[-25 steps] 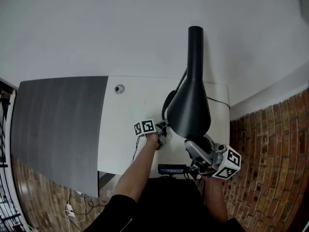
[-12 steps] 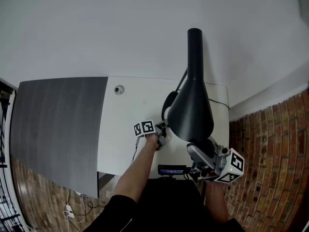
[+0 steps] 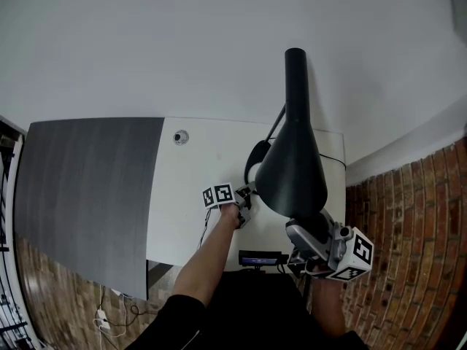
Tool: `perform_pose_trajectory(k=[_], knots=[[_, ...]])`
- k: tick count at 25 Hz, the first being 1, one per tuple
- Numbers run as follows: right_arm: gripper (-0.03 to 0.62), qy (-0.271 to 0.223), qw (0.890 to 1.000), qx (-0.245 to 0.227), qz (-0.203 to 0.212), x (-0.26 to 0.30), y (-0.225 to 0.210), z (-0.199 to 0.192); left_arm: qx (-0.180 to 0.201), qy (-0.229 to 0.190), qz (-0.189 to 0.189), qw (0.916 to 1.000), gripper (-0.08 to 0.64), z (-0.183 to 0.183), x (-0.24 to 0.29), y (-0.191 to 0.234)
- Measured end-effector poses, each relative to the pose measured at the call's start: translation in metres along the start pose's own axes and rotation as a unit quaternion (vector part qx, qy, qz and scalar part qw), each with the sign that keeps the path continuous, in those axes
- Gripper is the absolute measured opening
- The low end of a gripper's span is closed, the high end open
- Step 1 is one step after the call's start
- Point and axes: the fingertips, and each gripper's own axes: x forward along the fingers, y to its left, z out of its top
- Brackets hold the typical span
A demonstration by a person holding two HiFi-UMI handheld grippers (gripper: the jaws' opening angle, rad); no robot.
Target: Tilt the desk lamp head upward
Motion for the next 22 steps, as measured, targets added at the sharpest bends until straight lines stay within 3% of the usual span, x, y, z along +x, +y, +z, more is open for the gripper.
perform_pose_trajectory(k=[22], knots=[[0.133, -0.021, 0.999, -0.022, 0.022, 0.014, 0.02, 0.029, -0.003, -0.002, 0.001, 1.0, 0.009, 0.001, 0.001, 0.001]])
